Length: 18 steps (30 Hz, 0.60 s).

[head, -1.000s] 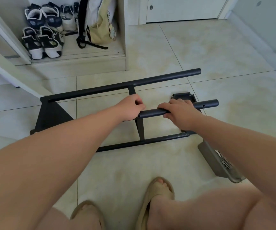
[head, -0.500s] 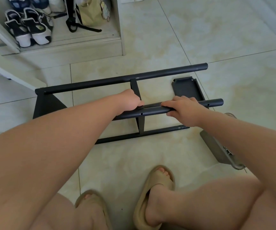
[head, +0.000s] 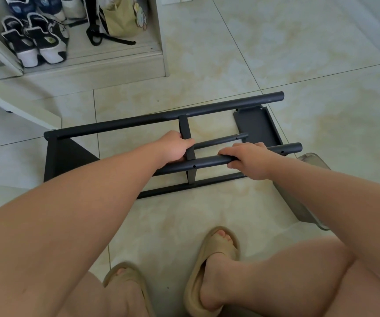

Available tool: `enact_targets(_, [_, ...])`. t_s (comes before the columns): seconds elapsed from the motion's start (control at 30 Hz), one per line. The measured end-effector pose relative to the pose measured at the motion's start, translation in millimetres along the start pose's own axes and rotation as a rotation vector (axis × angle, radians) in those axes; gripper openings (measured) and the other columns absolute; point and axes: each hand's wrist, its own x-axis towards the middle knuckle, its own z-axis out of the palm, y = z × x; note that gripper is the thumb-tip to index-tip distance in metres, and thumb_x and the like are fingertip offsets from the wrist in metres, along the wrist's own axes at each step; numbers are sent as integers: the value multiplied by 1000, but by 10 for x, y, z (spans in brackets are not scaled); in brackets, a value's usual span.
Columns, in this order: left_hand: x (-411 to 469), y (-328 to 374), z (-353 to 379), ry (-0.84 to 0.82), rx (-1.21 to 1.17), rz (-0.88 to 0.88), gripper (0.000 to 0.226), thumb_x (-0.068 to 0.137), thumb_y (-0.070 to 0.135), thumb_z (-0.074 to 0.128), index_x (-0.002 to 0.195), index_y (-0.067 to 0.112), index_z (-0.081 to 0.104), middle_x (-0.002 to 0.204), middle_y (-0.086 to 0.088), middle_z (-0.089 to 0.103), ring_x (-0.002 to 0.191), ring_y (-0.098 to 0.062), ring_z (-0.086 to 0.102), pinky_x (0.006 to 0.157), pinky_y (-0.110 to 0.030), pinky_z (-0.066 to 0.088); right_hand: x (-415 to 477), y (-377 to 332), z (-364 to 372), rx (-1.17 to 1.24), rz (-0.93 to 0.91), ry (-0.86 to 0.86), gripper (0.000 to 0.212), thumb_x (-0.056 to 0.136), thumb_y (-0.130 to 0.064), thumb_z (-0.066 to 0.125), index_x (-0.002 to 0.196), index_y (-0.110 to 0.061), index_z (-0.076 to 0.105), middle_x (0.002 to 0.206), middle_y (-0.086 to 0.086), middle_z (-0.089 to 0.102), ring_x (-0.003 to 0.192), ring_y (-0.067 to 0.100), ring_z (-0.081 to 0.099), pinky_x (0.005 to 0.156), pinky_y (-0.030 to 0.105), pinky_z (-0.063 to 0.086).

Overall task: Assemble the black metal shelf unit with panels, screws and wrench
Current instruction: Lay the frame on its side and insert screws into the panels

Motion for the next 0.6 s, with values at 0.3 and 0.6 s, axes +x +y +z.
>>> enact_targets(0.3, [81,41,-39,37,11,10,32,100,40,51,114,12,61,109,-11,70,100,-29,67,99,-46,51,131,-28,-10,-35,18,18,24,108,-24,42,128,-34,52,100,-4,53,97,23,55,108,45,30])
enact_targets(0.6, [171,18,-192,77,41,8,34,101,39,51,112,8,62,107,-11,67,102,-31,65,100,-46,49,255,-145,-135,-21,-2,23,16,107,-25,45,118,-31,55,99,-3,56,98,24,55,98,46,32])
